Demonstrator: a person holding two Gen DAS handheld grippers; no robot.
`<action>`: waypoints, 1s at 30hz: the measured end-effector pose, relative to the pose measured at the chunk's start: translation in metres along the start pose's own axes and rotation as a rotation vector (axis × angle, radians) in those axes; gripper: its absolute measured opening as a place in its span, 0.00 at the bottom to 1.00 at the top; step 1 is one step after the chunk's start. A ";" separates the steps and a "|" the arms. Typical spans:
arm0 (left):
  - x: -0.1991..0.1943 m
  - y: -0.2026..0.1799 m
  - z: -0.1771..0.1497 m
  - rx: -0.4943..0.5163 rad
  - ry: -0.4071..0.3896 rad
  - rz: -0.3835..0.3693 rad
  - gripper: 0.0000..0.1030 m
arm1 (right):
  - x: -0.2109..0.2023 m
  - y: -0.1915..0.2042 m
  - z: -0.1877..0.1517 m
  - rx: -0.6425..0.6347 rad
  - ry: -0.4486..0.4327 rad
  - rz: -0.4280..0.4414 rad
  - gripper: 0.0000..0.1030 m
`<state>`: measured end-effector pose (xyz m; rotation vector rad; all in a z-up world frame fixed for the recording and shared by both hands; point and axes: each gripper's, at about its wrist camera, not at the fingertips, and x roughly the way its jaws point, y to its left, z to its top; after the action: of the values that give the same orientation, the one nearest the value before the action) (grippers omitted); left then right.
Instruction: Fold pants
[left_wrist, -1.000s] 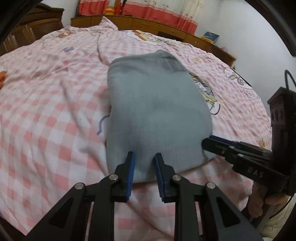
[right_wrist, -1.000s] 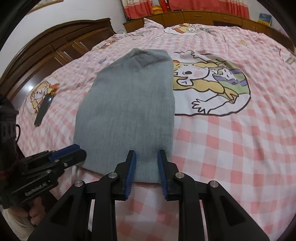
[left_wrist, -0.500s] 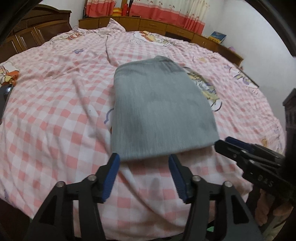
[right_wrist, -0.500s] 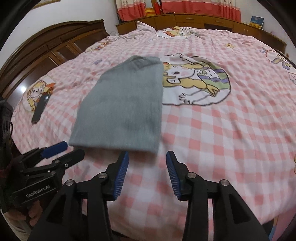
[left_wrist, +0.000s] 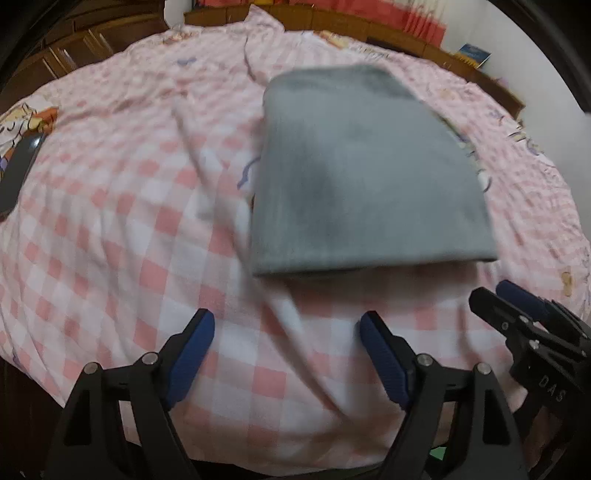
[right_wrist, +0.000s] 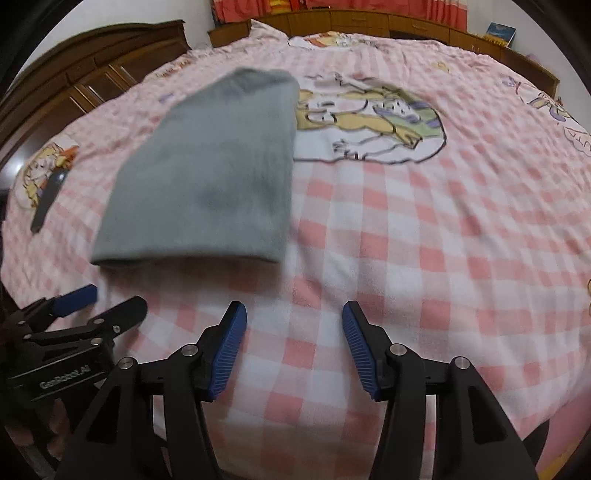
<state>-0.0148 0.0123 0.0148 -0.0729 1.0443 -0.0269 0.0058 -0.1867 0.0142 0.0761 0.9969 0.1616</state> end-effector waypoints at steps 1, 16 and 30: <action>0.002 0.000 0.000 0.001 0.000 0.004 0.84 | 0.002 0.000 -0.001 -0.004 -0.001 -0.005 0.55; 0.012 -0.007 -0.001 0.037 -0.001 0.026 0.96 | 0.011 0.008 -0.003 -0.030 -0.018 -0.012 0.67; 0.013 -0.007 0.000 0.034 -0.003 0.023 0.96 | 0.011 0.008 -0.003 -0.028 -0.018 -0.011 0.68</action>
<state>-0.0088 0.0047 0.0042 -0.0300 1.0414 -0.0239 0.0082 -0.1774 0.0040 0.0467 0.9763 0.1648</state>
